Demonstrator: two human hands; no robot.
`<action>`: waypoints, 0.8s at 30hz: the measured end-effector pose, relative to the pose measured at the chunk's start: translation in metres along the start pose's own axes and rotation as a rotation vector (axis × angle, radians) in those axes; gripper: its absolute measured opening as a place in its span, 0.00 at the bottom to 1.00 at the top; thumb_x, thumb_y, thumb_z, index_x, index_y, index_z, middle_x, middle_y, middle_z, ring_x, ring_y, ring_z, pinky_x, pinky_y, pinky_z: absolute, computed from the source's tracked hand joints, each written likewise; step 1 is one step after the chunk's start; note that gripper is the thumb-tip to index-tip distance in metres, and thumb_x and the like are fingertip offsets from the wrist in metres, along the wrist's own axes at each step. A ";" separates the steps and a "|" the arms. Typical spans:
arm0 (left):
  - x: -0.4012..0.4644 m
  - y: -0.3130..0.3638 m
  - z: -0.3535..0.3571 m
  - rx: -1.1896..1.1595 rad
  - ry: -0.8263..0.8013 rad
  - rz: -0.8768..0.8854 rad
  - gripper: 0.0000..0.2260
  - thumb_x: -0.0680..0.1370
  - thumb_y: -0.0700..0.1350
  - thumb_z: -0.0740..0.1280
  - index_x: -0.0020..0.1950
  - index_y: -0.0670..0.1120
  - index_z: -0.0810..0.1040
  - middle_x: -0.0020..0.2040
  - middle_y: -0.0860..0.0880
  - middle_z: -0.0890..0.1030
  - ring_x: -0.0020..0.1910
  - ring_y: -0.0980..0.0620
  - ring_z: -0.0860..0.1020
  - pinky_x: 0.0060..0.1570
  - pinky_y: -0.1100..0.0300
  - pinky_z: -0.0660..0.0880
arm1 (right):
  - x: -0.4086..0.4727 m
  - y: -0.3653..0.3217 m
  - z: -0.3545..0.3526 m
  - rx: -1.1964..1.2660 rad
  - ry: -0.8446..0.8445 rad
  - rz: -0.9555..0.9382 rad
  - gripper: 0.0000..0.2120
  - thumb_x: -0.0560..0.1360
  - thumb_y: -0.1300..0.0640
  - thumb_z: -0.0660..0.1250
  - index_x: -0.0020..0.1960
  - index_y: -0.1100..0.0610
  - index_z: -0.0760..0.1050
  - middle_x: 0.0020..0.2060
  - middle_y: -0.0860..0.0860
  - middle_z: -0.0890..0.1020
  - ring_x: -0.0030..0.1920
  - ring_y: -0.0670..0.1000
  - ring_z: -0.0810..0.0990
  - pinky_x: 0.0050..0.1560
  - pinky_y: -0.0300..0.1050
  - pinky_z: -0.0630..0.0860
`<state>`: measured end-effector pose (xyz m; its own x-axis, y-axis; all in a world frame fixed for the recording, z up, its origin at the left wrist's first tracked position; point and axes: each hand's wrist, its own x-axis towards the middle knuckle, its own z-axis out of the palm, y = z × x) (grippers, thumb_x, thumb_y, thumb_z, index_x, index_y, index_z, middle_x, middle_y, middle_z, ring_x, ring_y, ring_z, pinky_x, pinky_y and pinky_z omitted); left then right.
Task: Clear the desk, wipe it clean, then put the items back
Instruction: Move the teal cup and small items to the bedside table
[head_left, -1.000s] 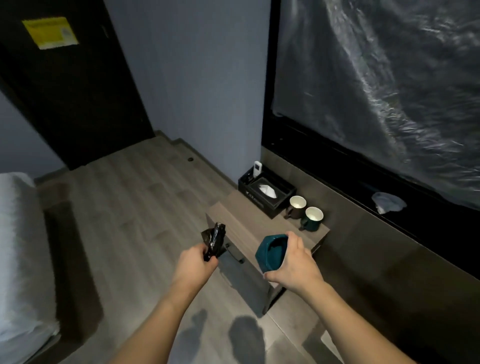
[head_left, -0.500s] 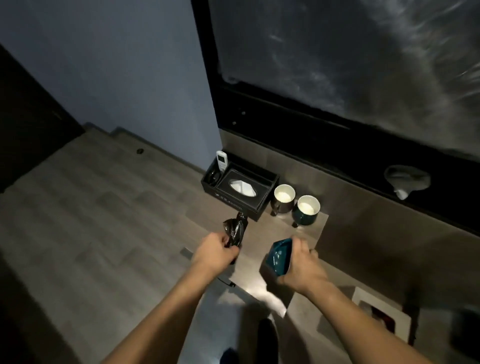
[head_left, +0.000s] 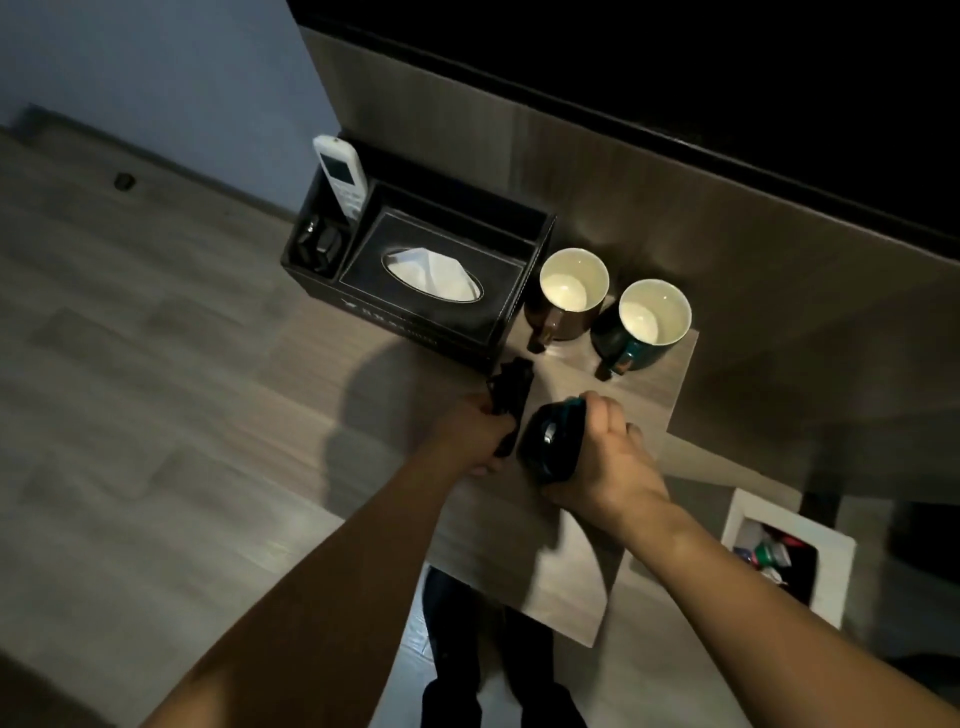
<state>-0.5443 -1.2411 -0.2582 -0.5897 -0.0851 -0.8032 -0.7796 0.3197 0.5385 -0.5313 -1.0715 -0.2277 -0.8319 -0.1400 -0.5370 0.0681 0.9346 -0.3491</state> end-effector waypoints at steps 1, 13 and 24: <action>0.007 0.001 0.003 -0.041 0.008 -0.011 0.03 0.79 0.45 0.65 0.52 0.50 0.74 0.38 0.48 0.80 0.26 0.50 0.78 0.26 0.63 0.73 | 0.002 0.000 0.002 0.009 -0.002 0.009 0.52 0.59 0.49 0.80 0.74 0.53 0.52 0.66 0.51 0.62 0.61 0.59 0.68 0.57 0.52 0.73; 0.043 -0.007 0.036 -0.588 0.412 -0.005 0.04 0.62 0.44 0.66 0.31 0.52 0.80 0.35 0.45 0.83 0.43 0.36 0.83 0.48 0.39 0.79 | 0.012 0.001 0.011 0.086 0.124 -0.052 0.53 0.65 0.48 0.78 0.78 0.51 0.48 0.74 0.50 0.52 0.69 0.58 0.60 0.64 0.54 0.70; 0.042 -0.002 0.029 -0.500 0.534 -0.046 0.11 0.64 0.46 0.73 0.44 0.43 0.79 0.42 0.43 0.84 0.45 0.42 0.83 0.47 0.49 0.80 | -0.014 0.010 0.021 0.396 0.143 0.265 0.31 0.70 0.45 0.74 0.67 0.52 0.64 0.55 0.52 0.81 0.58 0.57 0.79 0.53 0.48 0.77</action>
<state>-0.5610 -1.2177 -0.3008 -0.4766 -0.5776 -0.6628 -0.7342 -0.1532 0.6614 -0.5076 -1.0668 -0.2396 -0.8229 0.1582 -0.5458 0.4686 0.7322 -0.4942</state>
